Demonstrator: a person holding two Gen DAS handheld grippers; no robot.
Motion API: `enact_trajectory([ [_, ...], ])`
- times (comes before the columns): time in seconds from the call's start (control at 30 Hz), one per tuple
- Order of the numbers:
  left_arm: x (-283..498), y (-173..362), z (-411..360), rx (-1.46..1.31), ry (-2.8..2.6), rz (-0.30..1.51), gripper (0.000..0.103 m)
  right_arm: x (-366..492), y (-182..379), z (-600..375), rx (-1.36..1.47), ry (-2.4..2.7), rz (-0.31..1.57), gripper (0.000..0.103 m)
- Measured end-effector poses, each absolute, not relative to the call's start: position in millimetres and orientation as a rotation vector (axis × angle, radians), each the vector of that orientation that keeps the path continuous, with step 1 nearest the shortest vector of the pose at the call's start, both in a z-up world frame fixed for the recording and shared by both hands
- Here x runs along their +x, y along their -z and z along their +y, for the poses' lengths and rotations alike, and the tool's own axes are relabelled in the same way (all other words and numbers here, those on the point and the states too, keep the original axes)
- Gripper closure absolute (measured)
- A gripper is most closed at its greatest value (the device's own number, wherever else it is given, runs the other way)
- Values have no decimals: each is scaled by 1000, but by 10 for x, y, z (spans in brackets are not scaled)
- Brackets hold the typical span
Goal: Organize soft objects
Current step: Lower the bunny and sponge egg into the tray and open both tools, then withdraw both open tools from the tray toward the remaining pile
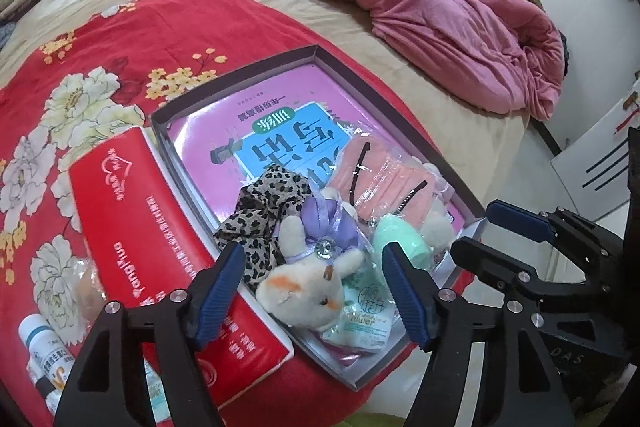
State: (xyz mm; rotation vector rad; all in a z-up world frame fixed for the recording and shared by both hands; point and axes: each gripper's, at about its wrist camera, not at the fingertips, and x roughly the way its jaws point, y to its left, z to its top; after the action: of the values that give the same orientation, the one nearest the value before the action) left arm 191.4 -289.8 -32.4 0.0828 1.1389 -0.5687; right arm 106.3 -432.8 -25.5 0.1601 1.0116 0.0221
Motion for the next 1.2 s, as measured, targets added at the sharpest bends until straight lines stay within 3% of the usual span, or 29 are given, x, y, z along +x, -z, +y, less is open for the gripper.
enact_trajectory([
  [1.07, 1300, -477, -2287, 64, 445, 961, 23, 698, -348, -4140, 179, 64, 875, 39],
  [1.2, 1214, -563, -2220, 62, 429, 943, 23, 633, -463, -4124, 181, 75, 849, 32],
])
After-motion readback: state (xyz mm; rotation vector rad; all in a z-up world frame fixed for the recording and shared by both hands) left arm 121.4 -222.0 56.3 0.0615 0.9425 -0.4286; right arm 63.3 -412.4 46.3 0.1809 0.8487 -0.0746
